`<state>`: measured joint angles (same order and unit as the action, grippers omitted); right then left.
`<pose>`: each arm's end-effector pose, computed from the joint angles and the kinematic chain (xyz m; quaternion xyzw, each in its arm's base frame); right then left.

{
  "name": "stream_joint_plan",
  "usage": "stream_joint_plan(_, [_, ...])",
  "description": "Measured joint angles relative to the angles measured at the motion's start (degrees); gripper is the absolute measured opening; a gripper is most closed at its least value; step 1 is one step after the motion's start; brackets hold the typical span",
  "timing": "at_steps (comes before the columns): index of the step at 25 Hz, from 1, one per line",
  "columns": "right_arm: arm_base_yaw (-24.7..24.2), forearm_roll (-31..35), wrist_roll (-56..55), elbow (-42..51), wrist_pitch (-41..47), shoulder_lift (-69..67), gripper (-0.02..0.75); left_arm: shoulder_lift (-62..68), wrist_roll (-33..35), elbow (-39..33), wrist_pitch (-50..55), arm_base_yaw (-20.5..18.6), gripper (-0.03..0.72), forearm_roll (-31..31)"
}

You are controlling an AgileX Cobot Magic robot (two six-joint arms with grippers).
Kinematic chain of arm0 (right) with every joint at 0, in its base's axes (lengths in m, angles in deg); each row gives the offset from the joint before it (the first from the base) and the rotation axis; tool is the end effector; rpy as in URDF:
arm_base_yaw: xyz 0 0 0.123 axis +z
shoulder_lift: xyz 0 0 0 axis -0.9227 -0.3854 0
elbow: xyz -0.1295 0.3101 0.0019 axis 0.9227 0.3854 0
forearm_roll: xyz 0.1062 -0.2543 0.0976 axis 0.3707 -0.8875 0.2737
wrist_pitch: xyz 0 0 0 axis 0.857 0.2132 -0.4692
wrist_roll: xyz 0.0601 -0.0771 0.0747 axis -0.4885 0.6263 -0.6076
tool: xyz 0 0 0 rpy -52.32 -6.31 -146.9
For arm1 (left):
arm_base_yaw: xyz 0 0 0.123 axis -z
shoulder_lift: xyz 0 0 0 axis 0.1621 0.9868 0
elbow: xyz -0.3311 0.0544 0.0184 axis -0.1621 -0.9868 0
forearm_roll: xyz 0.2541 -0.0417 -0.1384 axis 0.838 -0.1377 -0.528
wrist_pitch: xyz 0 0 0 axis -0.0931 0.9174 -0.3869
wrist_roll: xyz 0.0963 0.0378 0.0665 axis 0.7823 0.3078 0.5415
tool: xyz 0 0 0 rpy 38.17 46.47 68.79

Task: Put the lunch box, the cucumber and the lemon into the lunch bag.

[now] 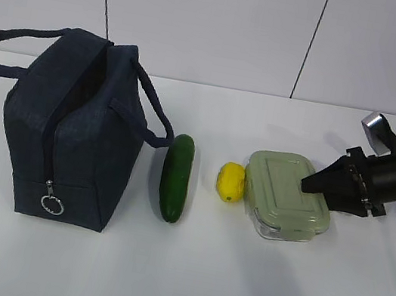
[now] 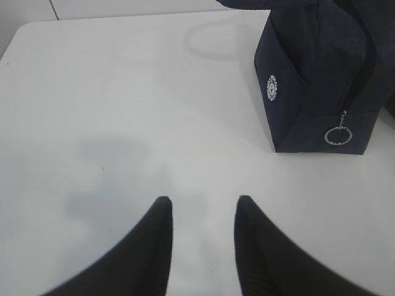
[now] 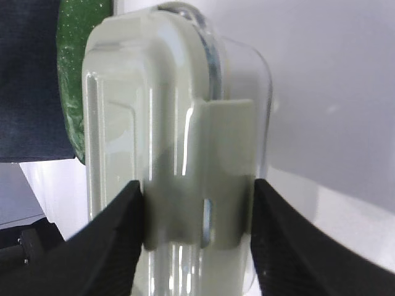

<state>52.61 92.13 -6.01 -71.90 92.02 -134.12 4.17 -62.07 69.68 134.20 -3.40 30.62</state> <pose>0.4575 -0.0162 0.0938 -0.0133 0.8875 0.4477 0.1085 0.0067 0.0061 0.2819 0.0108 0.8641 -0.0141 0.5030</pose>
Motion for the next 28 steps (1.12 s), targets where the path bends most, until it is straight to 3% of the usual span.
stream_joint_plan(28, [0.0, 0.2, -0.2, 0.0, -1.0, 3.5, 0.370, 0.0, 0.0, 0.0, 0.0, 0.0, 0.244, 0.0])
